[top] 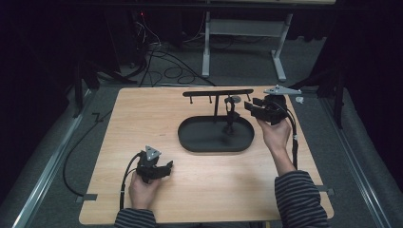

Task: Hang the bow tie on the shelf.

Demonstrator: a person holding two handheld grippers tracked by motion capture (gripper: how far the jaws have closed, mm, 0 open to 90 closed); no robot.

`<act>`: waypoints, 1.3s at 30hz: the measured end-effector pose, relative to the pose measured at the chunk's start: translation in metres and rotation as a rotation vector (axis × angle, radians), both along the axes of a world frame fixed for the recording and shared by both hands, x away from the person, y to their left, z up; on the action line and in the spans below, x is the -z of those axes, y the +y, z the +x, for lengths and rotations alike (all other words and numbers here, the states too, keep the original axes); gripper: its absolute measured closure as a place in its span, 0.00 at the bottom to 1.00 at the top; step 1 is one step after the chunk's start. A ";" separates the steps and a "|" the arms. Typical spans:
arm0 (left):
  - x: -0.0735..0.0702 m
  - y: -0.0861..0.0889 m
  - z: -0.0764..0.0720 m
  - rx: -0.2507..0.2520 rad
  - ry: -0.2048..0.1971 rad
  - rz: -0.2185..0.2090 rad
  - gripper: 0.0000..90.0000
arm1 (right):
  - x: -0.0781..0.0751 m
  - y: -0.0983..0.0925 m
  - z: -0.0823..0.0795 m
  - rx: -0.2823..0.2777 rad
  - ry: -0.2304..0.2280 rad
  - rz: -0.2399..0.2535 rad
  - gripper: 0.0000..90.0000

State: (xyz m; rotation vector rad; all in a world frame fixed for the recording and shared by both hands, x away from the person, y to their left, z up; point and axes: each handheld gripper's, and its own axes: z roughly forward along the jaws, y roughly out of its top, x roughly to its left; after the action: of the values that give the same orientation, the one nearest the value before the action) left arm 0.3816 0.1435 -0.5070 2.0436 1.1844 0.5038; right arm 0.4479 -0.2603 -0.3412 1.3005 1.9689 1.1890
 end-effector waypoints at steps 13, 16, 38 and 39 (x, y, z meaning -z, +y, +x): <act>0.000 0.000 0.000 0.000 0.000 0.000 0.31 | 0.004 -0.013 -0.019 0.000 -0.006 0.040 0.62; 0.000 0.000 0.000 0.000 0.000 0.000 0.31 | 0.004 -0.016 -0.023 -0.005 -0.006 0.037 0.61; 0.000 0.000 0.000 0.001 0.000 0.000 0.31 | 0.010 -0.031 -0.052 0.003 -0.024 0.054 0.60; 0.000 0.000 0.000 0.001 0.000 0.000 0.31 | 0.011 -0.033 -0.055 0.004 -0.023 0.054 0.60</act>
State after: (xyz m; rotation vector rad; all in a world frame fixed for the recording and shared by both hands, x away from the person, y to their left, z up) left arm 0.3814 0.1434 -0.5071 2.0436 1.1837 0.5037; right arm 0.3932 -0.2928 -0.3523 1.3107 1.9295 1.2581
